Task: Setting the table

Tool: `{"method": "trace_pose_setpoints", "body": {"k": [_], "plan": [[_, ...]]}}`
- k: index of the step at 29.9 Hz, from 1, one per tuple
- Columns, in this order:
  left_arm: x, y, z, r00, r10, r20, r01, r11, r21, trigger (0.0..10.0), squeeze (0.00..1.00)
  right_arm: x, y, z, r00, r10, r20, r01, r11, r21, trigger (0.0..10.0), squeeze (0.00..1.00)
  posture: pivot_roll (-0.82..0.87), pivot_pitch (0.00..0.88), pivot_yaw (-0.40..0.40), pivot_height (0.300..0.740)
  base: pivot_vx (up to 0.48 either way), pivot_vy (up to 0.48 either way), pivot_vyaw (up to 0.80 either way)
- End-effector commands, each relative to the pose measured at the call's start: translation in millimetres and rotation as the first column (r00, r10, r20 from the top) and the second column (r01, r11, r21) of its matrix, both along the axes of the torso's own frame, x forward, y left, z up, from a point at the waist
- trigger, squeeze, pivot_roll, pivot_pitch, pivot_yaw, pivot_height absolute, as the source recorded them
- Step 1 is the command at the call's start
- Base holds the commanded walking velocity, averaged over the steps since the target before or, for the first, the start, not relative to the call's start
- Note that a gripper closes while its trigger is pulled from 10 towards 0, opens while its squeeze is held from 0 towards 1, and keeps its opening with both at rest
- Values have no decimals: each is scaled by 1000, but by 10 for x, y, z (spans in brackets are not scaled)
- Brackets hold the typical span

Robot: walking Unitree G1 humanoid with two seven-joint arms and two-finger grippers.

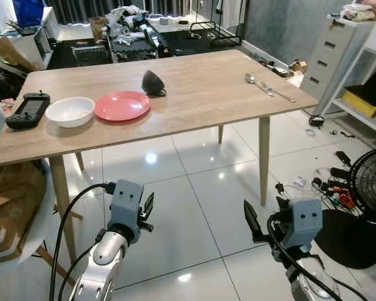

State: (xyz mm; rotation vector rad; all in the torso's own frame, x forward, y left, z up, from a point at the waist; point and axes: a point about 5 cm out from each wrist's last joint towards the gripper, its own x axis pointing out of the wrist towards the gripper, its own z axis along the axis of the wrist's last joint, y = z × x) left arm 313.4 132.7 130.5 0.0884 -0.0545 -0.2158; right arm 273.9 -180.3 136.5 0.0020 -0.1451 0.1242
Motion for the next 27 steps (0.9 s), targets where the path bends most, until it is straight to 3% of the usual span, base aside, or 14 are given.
{"method": "trace_pose_setpoints", "body": {"k": [1, 27], "plan": [[-25, 2, -66, 1000, 3, -23, -3, 1000, 12, 10000, 0, -23, -20, -50, 1000, -8, -17, 8, 1000, -12, 10000, 0, -37, 75, 106, 740, 0, 0, 0], [-25, 12, -82, 999, 5, -37, -5, 1000, 13, 10000, 0, -28, -20, -58, 1000, -11, -21, 10, 1000, -11, 10000, 0, -37, 82, 108, 740, 0, 0, 0]]}}
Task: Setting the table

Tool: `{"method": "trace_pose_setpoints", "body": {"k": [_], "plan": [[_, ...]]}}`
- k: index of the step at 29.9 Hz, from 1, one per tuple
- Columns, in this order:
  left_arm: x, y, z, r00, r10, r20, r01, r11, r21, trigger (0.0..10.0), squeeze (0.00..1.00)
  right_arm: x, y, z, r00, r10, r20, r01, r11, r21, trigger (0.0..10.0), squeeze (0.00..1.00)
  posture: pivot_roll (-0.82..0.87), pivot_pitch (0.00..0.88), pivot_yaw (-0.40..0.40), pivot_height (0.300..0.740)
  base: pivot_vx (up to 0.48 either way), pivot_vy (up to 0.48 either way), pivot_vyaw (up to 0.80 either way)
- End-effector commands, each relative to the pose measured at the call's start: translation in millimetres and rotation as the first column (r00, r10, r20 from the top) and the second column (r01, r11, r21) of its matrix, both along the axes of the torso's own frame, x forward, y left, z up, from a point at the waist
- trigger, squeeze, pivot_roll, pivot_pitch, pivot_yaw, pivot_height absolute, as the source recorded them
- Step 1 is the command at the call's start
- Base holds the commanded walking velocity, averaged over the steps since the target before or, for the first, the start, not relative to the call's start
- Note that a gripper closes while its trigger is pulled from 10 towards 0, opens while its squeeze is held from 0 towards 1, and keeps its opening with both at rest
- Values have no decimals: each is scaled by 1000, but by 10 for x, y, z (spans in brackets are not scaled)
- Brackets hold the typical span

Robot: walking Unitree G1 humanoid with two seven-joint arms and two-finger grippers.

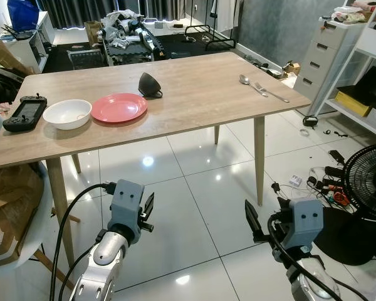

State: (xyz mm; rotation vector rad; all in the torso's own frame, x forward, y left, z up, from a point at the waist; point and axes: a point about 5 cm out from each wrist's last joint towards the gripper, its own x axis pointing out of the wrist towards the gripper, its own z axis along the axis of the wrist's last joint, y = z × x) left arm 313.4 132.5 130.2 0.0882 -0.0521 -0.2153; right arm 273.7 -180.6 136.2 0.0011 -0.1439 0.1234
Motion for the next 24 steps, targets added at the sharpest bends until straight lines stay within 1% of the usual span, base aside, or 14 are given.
{"method": "trace_pose_setpoints", "body": {"k": [1, 24], "plan": [[-26, 14, -80, 999, 5, -35, -4, 1000, 13, 10000, 0, -26, -17, -55, 1000, -10, -20, 10, 1000, -11, 10000, 0, -37, 82, 108, 740, 0, 0, 0], [-32, 11, -91, 999, 4, -39, -3, 1000, 12, 10000, 0, -38, -16, -63, 1000, -12, -22, 11, 1000, -10, 10000, 0, -38, 85, 108, 740, 0, 0, 0]]}}
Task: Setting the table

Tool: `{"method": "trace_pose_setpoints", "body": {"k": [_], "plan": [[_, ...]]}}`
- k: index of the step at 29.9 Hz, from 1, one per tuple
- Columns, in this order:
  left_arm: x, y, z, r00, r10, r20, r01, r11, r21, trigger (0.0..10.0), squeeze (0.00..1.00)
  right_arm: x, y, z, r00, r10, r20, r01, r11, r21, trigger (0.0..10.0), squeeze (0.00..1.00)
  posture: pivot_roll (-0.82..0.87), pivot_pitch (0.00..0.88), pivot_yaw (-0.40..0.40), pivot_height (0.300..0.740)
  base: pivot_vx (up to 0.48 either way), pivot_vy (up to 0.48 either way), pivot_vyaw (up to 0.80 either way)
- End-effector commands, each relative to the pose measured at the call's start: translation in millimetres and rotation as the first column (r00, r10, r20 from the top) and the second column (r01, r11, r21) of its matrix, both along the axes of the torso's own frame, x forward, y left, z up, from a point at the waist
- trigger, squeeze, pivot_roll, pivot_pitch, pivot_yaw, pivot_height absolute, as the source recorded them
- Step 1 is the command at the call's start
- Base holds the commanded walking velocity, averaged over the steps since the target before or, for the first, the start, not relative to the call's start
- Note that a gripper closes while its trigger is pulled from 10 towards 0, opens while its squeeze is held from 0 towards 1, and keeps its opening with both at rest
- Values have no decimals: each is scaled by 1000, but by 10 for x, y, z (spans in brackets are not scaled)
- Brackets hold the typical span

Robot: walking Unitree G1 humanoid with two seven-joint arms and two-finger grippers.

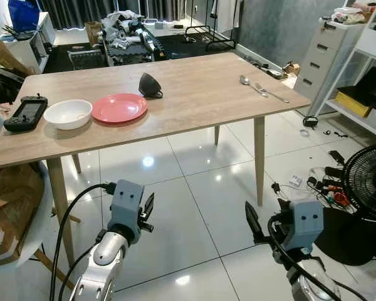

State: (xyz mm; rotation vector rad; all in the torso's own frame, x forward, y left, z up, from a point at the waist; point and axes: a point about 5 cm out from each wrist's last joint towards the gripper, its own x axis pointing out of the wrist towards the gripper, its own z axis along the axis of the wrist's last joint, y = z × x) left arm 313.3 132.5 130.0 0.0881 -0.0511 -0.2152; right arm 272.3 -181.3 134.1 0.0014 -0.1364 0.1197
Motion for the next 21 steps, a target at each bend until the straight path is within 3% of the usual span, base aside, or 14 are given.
{"method": "trace_pose_setpoints", "body": {"k": [1, 21], "plan": [[-31, 10, -89, 999, 4, -38, -3, 1000, 12, 10000, 0, -25, -10, -43, 1000, -8, -15, 8, 1000, -10, 10000, 0, -38, 85, 108, 740, 0, 0, 0], [-32, 12, -91, 999, 3, -38, -2, 1000, 12, 10000, 0, -23, -8, -45, 1000, -8, -15, 8, 1000, -10, 10000, 0, -38, 85, 108, 740, 0, 0, 0]]}}
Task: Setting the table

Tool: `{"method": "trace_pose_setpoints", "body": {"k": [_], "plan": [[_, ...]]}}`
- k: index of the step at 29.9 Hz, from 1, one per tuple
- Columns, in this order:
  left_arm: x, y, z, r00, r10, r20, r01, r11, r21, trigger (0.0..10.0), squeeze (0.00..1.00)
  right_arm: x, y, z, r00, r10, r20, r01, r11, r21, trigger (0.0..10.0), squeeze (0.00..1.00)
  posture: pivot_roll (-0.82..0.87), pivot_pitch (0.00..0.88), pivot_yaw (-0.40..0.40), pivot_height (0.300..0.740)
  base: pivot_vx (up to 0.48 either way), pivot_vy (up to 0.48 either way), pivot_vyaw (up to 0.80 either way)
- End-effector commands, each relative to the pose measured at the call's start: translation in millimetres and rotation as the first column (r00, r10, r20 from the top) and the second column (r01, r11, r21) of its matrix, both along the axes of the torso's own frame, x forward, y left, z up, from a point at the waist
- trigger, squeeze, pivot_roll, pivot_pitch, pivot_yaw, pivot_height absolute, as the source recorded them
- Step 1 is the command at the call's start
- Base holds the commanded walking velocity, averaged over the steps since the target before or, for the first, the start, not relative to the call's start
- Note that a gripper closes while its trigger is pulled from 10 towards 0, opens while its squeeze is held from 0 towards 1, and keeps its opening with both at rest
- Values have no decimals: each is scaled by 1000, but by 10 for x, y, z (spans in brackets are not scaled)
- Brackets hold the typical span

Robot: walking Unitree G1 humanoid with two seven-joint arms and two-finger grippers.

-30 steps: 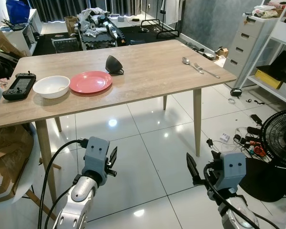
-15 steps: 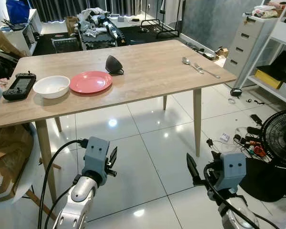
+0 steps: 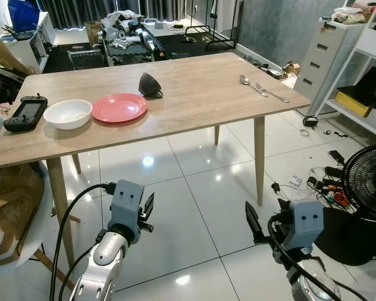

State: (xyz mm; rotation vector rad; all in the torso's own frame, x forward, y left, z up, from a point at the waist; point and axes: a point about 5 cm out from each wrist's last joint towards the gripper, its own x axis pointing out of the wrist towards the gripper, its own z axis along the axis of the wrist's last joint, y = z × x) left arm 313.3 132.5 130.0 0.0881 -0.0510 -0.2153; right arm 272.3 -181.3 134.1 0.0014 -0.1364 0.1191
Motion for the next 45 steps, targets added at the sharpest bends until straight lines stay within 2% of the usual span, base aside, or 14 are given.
{"method": "trace_pose_setpoints", "body": {"k": [1, 45], "plan": [[-32, 12, -91, 999, 3, -38, -2, 1000, 12, 10000, 0, -23, -8, -45, 1000, -7, -15, 7, 1000, -10, 10000, 0, -38, 85, 108, 740, 0, 0, 0], [-28, 11, -93, 999, 2, -39, -2, 1000, 11, 10000, 0, -18, -6, -36, 1000, -8, -14, 8, 1000, -11, 10000, 0, -40, 88, 111, 740, 0, 0, 0]]}}
